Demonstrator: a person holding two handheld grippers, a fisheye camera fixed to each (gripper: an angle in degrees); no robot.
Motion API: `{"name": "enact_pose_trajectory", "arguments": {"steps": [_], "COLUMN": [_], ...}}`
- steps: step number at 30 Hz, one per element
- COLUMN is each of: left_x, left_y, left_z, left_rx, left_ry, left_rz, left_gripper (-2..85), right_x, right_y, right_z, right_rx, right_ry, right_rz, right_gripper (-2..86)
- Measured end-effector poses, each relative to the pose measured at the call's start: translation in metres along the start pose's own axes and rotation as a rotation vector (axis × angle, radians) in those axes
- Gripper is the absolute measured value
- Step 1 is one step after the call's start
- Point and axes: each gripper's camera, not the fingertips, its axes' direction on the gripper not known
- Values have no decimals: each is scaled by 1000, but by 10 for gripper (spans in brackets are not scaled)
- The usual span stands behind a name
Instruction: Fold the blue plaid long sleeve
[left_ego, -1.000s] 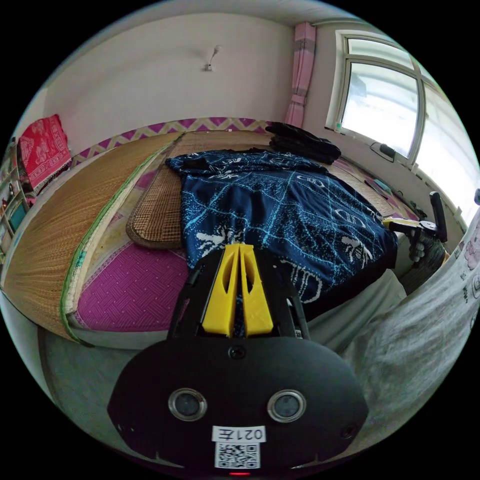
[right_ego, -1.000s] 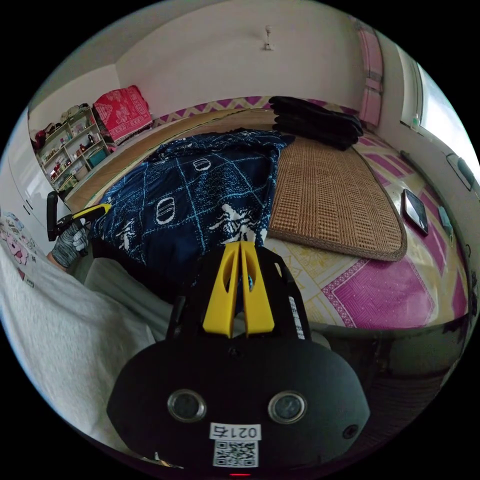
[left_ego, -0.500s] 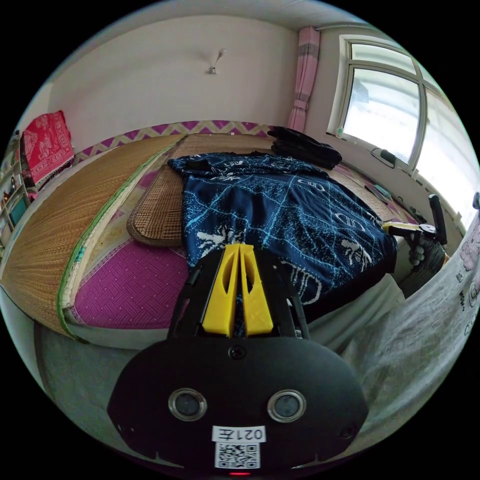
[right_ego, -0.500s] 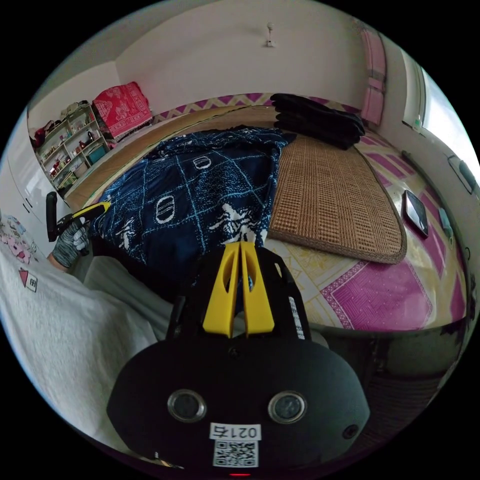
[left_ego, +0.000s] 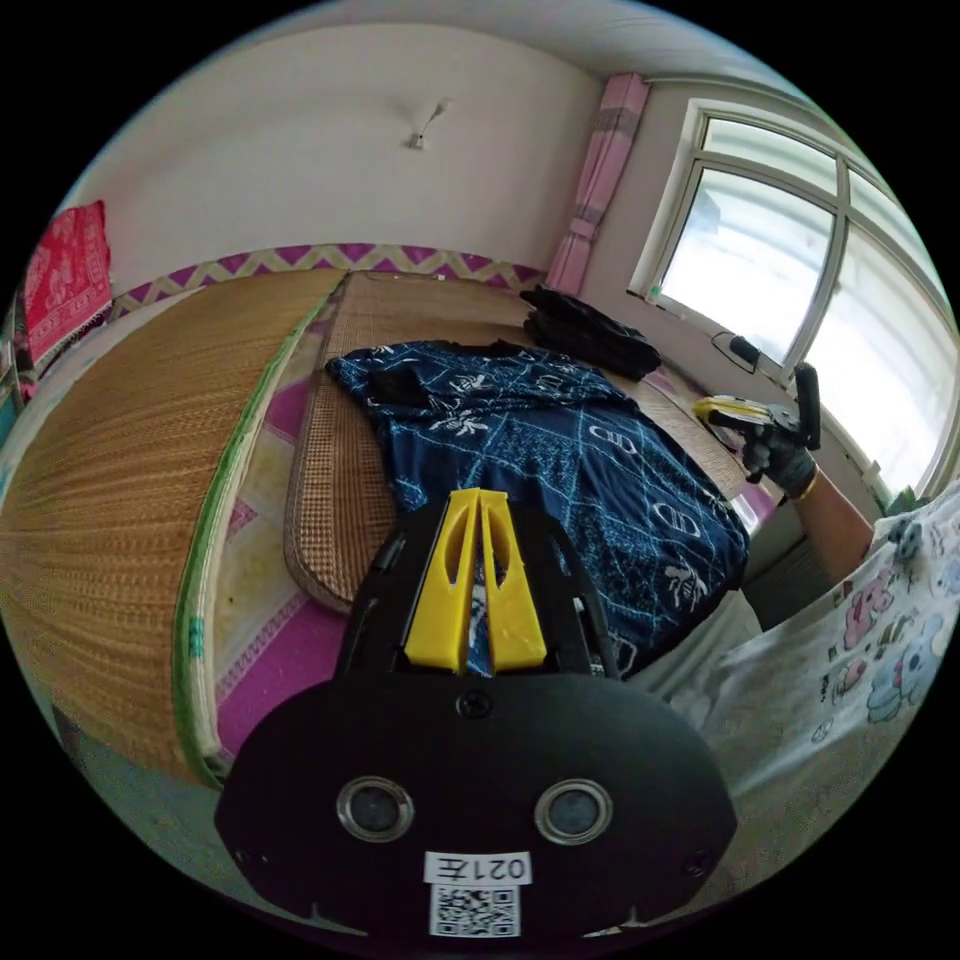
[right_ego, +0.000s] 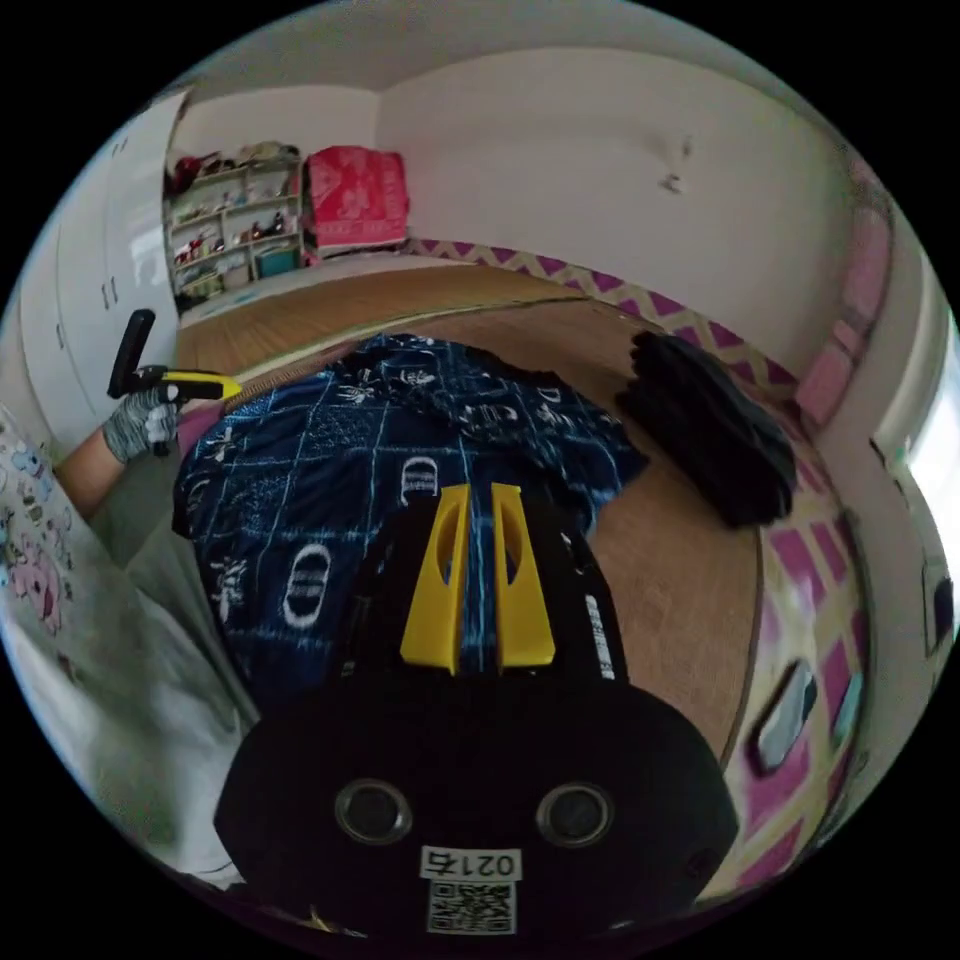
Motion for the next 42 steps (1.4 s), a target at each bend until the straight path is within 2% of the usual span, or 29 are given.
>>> {"name": "enact_pose_trajectory", "arguments": {"steps": [5,11,22,27,30,33,36,42], "left_x": [-23,-31,-66,-81,-86,-88,-90,-87], "left_y": [-16,-13,10,14,14,12,9,-3], "left_z": [20,26,6,7,11,14,18,29], "left_rx": [-4,-25,-7,4,7,10,12,-4], "left_ry": [10,31,32,32,39,34,34,18], "left_rz": [-43,-62,-124,-145,-155,-159,-170,-165], "left_gripper": [-10,-9,-10,-10,-10,-10,-10,-10], "right_x": [-63,-134,-168,-138,-109,-66,-10,161], "right_y": [-123,-224,-284,-296,-306,-316,-324,-313], "right_z": [112,219,269,263,251,231,192,37], "right_rx": [-45,-159,-218,-234,-247,-233,-166,105], "right_ry": [-82,-136,-184,-219,-257,-350,-445,-519], "right_rz": [-216,-349,-397,-332,-272,-177,-54,172], "right_gripper": [55,71,71,55,14,0,-4,-5]}}
